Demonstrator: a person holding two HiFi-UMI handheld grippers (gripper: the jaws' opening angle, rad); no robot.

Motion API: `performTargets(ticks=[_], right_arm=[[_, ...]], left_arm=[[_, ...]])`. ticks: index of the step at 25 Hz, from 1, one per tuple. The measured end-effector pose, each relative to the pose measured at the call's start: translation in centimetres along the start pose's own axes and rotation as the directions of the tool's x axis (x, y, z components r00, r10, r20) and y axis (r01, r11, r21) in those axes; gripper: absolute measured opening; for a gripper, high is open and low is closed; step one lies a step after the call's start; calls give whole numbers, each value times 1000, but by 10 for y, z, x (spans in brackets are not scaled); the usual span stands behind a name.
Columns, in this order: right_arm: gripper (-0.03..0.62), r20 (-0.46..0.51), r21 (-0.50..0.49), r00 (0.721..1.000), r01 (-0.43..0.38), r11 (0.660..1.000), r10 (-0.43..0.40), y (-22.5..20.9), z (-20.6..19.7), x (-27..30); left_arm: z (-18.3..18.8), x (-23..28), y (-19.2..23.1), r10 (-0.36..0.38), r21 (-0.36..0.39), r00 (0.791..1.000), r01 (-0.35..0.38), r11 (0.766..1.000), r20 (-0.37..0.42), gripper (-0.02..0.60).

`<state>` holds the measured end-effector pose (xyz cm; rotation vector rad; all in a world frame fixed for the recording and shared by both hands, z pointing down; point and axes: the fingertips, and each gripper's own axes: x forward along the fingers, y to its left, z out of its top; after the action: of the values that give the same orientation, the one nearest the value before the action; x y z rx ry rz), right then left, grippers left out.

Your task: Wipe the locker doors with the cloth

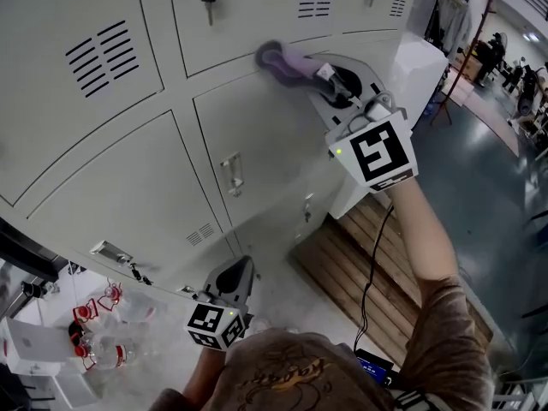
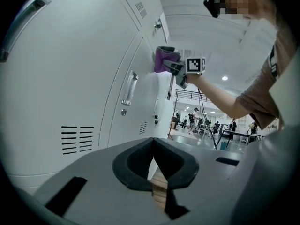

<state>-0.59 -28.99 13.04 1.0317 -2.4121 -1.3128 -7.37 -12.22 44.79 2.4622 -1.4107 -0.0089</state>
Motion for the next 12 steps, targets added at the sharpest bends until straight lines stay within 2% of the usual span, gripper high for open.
performTargets(ticks=[12], right_arm=[[55,-14,10,1000,14,1000,-14,1,-14,23]], left_arm=[[1,6,8,5,-21,1000,-5,1000,6,4]])
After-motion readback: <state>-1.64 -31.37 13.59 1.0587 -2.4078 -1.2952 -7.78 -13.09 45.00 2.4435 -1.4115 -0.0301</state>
